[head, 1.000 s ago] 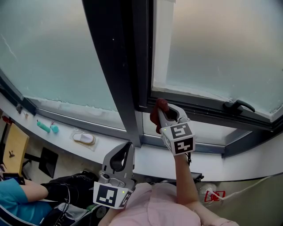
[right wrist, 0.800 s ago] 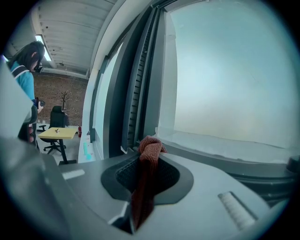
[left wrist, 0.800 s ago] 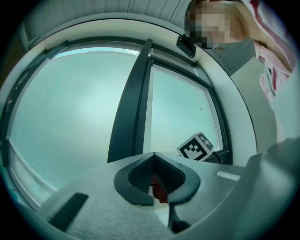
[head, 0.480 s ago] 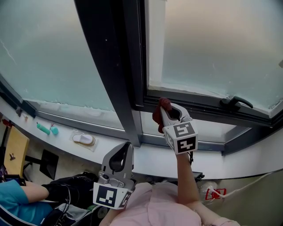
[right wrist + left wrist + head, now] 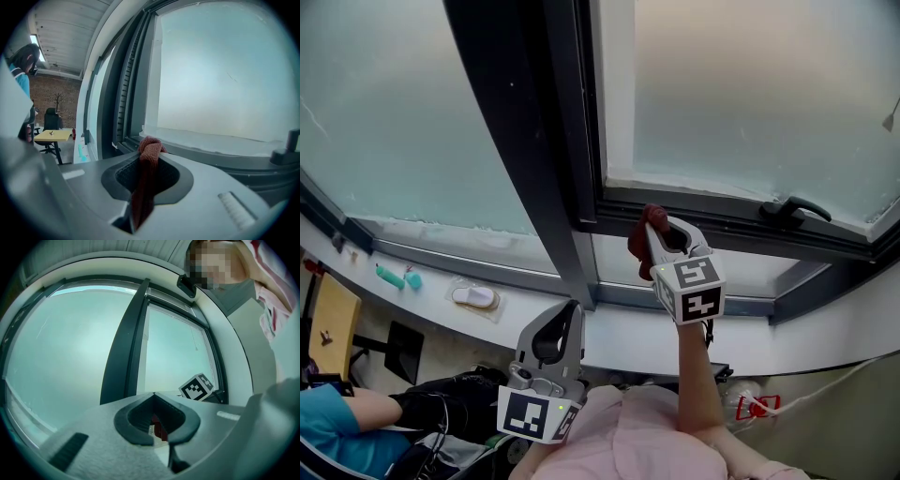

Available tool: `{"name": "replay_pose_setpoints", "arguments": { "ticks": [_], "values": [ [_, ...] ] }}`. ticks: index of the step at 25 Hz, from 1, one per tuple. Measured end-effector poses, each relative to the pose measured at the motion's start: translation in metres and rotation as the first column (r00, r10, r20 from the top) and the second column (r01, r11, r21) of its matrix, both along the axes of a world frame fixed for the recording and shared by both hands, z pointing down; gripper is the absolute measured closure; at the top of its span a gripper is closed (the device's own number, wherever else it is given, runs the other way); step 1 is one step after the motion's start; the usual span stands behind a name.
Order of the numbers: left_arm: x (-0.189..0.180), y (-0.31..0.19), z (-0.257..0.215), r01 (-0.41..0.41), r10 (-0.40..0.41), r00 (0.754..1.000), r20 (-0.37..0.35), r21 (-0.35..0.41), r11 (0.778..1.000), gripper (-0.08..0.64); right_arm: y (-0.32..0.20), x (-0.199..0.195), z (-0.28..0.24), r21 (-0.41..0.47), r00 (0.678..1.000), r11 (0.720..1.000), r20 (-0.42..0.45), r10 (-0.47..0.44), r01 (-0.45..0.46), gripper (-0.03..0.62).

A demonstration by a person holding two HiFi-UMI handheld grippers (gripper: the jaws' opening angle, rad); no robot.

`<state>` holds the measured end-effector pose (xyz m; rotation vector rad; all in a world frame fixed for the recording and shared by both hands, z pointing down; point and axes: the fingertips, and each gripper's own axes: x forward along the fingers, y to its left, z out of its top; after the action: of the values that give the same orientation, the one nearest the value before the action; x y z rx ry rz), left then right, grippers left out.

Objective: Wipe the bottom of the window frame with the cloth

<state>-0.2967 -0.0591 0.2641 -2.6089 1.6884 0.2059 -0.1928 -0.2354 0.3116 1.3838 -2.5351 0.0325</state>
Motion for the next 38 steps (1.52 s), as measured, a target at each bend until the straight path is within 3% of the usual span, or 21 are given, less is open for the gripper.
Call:
{"name": "replay_pose_setpoints", "arguments": {
  "ticks": [38],
  "values": [
    [0.097,0.003,0.006,-0.058,0.058,0.998,-0.010,-0.025,0.998,0.560,0.009,0.112,0.000,0.013,0.998,0.998,0.034,0.060,-0.061,0.538]
  ]
}}
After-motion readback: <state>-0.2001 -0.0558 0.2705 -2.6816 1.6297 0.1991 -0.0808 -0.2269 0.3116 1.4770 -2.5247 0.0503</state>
